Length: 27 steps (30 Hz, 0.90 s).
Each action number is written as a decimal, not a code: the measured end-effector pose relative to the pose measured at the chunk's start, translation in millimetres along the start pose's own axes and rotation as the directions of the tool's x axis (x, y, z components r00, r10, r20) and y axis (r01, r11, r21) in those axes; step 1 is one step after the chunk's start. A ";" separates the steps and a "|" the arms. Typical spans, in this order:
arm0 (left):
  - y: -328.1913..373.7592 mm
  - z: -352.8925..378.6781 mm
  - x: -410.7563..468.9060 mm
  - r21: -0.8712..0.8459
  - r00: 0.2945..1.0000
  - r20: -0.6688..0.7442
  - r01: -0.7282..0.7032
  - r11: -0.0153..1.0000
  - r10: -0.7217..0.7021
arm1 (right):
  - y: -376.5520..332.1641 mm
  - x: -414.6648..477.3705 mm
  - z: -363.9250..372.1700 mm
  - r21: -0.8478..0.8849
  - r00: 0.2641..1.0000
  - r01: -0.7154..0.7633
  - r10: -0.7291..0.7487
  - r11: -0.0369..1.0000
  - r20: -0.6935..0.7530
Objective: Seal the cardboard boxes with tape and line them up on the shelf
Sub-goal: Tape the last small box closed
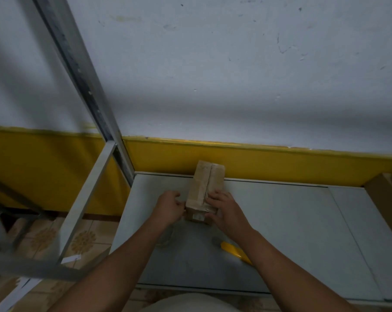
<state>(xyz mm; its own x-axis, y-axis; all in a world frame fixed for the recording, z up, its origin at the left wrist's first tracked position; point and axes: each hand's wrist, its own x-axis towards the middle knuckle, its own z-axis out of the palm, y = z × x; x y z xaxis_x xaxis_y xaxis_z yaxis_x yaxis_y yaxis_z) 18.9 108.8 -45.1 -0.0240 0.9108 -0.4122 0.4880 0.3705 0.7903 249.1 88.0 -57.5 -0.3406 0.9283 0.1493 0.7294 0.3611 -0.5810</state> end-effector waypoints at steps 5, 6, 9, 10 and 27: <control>3.1 13.6 -13.6 -0.210 0.994 -0.101 0.018 0.978 -0.040 | -7.9 -4.2 7.0 0.021 0.995 -0.009 0.011 1.000 -0.103; 5.5 18.7 -17.3 -0.247 0.993 -0.111 0.014 0.969 -0.042 | -12.0 -5.1 9.9 0.020 0.993 -0.014 0.017 1.000 -0.120; 13.3 30.7 -27.1 -0.282 0.989 -0.146 -0.014 0.959 -0.029 | -24.4 -9.4 14.9 0.031 0.991 -0.033 0.036 0.999 -0.131; 14.1 32.4 -25.8 -0.278 0.985 -0.168 -0.022 0.960 -0.026 | -27.1 -11.5 13.4 0.079 0.991 -0.045 0.054 0.996 -0.120; 50.7 4.9 33.3 -0.139 0.983 0.012 -0.178 0.974 0.181 | 56.9 -1.0 -58.8 0.701 0.611 -0.560 0.792 0.442 -0.011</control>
<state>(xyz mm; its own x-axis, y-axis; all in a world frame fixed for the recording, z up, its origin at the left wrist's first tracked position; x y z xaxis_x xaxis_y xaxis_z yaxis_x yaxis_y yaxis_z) 47.2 157.0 -20.9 0.0754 0.9606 -0.2675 0.3582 0.2243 0.9063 325.9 112.8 -43.6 0.3763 0.8537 -0.3599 0.0969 -0.4226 -0.9011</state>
